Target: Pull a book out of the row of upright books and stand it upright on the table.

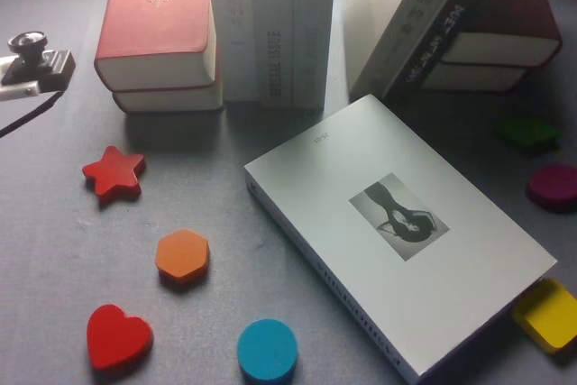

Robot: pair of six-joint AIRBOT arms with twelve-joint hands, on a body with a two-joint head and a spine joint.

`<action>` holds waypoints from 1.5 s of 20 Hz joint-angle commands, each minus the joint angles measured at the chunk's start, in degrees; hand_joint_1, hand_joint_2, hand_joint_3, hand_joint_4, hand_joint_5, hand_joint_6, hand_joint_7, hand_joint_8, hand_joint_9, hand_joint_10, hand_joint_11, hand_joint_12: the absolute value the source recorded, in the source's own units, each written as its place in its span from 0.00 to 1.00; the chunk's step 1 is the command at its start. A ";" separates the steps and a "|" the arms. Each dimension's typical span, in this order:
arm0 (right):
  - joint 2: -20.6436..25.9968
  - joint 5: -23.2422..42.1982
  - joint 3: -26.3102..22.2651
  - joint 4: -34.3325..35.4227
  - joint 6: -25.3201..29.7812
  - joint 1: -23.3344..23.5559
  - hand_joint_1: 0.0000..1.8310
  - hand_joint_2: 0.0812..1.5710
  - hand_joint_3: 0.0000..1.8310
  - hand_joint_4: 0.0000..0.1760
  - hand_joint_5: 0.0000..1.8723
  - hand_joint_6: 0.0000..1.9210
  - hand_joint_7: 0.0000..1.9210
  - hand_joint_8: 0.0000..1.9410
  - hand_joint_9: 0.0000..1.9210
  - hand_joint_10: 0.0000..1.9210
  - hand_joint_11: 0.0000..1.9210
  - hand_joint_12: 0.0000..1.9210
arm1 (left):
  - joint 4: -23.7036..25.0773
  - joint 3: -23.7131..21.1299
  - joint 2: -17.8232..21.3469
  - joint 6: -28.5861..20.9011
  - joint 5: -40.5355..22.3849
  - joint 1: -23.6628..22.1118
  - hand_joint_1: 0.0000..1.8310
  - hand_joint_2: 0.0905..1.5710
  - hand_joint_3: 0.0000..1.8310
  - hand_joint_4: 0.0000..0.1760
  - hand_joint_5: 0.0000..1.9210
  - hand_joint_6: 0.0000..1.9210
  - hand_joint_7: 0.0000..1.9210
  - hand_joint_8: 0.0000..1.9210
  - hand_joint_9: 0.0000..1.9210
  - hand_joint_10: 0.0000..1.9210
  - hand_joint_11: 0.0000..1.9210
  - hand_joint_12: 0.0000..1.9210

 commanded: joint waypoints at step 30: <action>1.66 5.48 -1.01 2.41 1.14 -1.23 0.72 0.73 0.00 0.54 0.30 1.00 0.40 1.00 0.38 0.99 0.34 1.00 | -3.60 -1.25 -0.49 -0.48 -5.00 0.09 0.56 0.86 0.00 0.16 0.26 0.91 0.32 0.83 0.28 0.75 0.16 0.90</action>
